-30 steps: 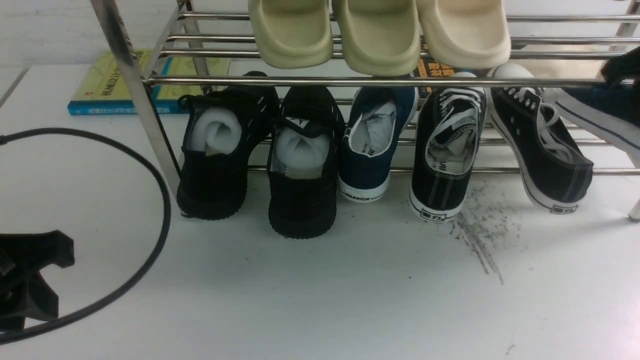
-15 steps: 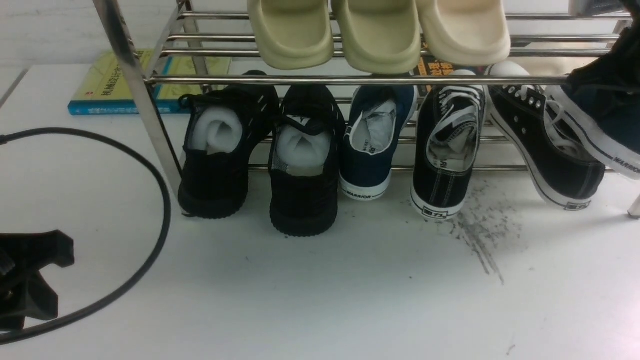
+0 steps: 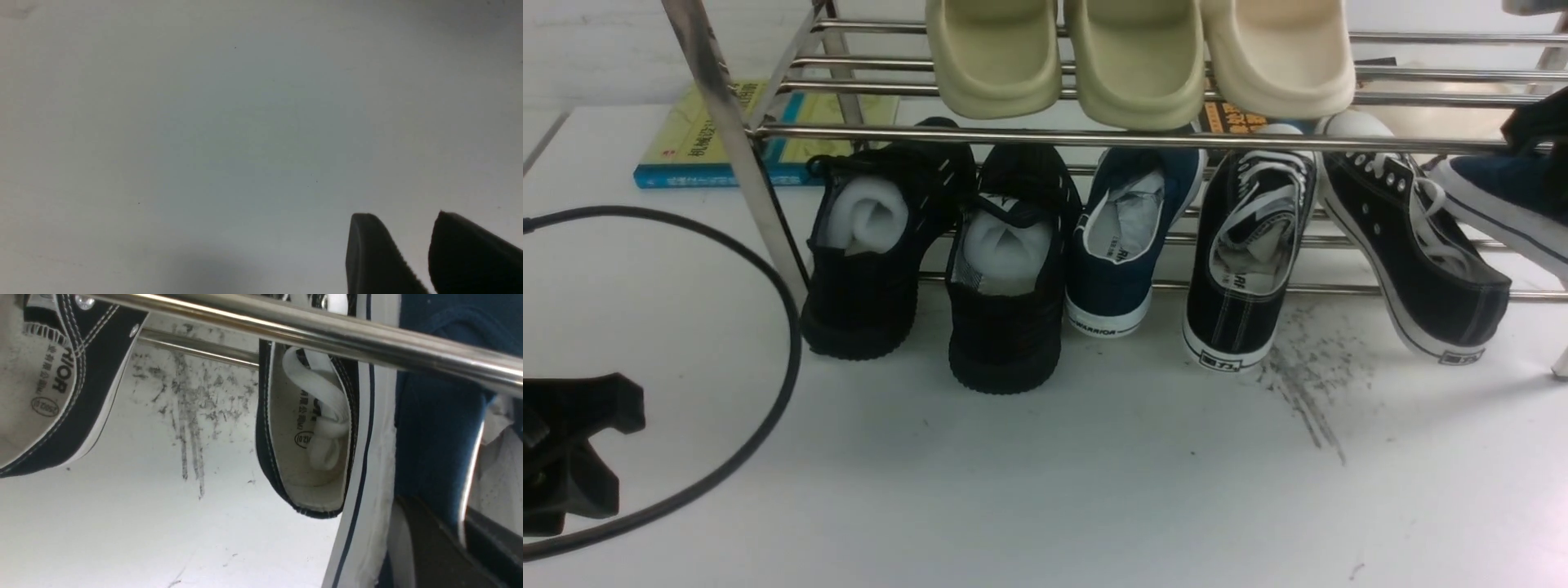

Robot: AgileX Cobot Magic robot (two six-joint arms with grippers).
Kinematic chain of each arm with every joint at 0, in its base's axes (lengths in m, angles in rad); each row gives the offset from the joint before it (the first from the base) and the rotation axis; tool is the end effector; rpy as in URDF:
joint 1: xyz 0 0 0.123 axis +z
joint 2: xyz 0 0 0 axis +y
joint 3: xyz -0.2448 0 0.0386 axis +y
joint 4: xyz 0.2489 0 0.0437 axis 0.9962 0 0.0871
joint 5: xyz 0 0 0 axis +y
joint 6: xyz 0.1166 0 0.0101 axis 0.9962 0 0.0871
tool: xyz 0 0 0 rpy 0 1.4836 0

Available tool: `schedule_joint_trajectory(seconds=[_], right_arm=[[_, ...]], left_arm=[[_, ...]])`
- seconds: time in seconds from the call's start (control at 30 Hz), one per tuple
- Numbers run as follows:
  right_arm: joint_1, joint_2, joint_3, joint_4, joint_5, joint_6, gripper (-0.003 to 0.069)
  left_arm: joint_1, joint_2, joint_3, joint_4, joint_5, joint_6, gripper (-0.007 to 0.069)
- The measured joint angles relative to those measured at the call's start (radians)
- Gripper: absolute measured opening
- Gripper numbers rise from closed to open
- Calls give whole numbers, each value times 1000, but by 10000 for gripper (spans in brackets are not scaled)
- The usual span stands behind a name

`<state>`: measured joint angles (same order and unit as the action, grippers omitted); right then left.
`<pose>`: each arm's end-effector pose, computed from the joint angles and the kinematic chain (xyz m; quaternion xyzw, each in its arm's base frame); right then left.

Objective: Take the shoes off the shelf with your hand on the white table.

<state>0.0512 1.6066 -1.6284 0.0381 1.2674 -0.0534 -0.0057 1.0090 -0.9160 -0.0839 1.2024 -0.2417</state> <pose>0.3414 0.0218 0.3082 -0.0493 0.9774 0.0187 0.2047 0.1955 -0.0103 0.2621 -0.1234 0.9750 -0.0631 0.1737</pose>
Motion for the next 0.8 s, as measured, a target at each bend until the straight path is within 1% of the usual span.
schedule_joint_trajectory(seconds=[0.13,0.27,0.37,0.63,0.8], right_arm=[[0,-18,69,-9,-32,21,34],[-1,-36,273,-48,-158,39,36],[-1,-40,342,-63,-199,53,37],[-1,-113,346,-72,-195,59,37],[-1,-196,346,-72,-86,63,37]], left_arm=[[0,0,0,0,-4,0,242],[0,0,0,-3,-4,0,242],[0,0,0,-4,-4,0,242],[0,0,0,-3,-4,0,242],[0,0,0,-4,-8,0,242]])
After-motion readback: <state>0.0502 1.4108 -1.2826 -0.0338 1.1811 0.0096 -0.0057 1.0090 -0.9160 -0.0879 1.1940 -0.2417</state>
